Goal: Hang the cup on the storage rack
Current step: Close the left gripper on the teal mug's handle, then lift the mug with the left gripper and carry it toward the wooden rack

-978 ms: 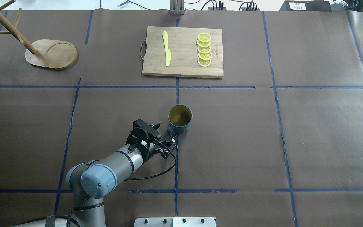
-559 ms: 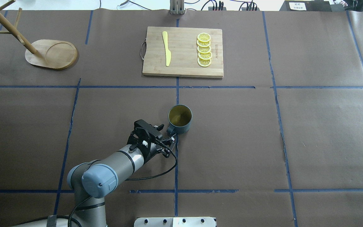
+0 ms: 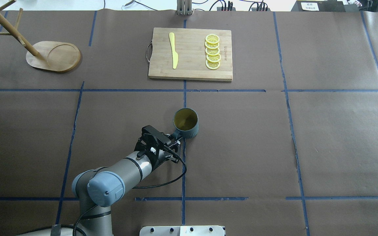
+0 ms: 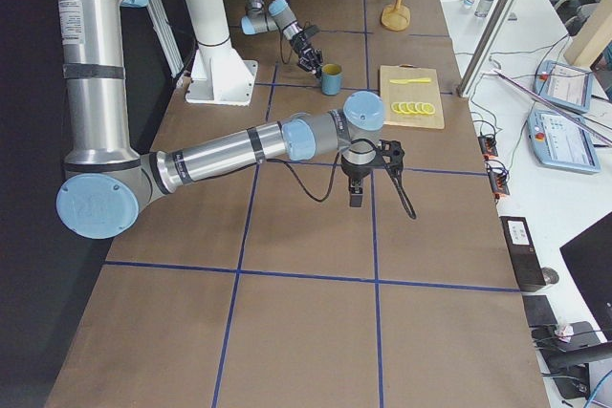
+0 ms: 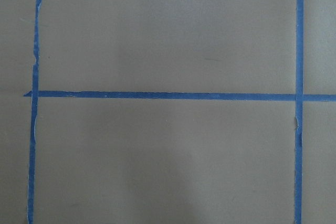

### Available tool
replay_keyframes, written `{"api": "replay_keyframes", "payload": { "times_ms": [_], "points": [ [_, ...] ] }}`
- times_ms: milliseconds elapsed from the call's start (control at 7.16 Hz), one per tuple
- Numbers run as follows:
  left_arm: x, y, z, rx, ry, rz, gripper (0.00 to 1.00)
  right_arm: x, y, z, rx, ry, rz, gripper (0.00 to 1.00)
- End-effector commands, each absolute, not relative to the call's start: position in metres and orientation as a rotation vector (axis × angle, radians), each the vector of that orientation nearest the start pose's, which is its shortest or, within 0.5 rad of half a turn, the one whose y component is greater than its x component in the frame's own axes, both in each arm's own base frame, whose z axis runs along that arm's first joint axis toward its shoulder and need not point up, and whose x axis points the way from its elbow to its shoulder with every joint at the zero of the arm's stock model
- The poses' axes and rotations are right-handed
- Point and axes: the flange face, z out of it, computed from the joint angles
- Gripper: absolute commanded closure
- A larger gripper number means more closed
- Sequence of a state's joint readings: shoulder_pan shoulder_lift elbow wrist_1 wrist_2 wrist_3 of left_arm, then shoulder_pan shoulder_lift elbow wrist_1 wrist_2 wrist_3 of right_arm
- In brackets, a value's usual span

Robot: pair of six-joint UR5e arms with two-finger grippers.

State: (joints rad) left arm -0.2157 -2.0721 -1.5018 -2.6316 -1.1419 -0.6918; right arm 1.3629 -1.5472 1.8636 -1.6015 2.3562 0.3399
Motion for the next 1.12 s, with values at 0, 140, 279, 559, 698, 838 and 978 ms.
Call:
{"api": "replay_keyframes", "payload": {
  "times_ms": [0, 140, 279, 559, 698, 838, 978],
  "points": [
    [0.597, -0.315, 0.269, 1.07, 1.089, 0.198, 1.0, -0.042, -0.501, 0.504, 0.05, -0.824, 0.015, 0.0],
    [0.574, -0.33, 0.249, 1.096, 1.121, 0.144, 1.0, -0.042, -0.502, 0.503, 0.05, -0.824, 0.015, 0.0],
    [0.547, -0.35, 0.235, 1.11, 1.188, 0.037, 1.0, -0.042, -0.502, 0.503, 0.05, -0.824, 0.015, 0.0],
    [0.499, -0.395, 0.258, 0.886, 1.428, -0.211, 1.0, -0.04, -0.5, 0.506, 0.048, -0.818, 0.02, 0.0],
    [0.466, -0.41, 0.293, 0.839, 1.469, -0.22, 1.0, -0.04, -0.499, 0.509, 0.045, -0.815, 0.02, 0.0],
    [0.439, -0.431, 0.313, 0.695, 1.535, -0.449, 1.0, -0.037, -0.498, 0.509, 0.046, -0.813, 0.024, 0.0],
    [0.399, -0.459, 0.33, 0.559, 1.602, -0.662, 1.0, -0.036, -0.497, 0.508, 0.05, -0.814, 0.026, 0.0]
  ]
}}
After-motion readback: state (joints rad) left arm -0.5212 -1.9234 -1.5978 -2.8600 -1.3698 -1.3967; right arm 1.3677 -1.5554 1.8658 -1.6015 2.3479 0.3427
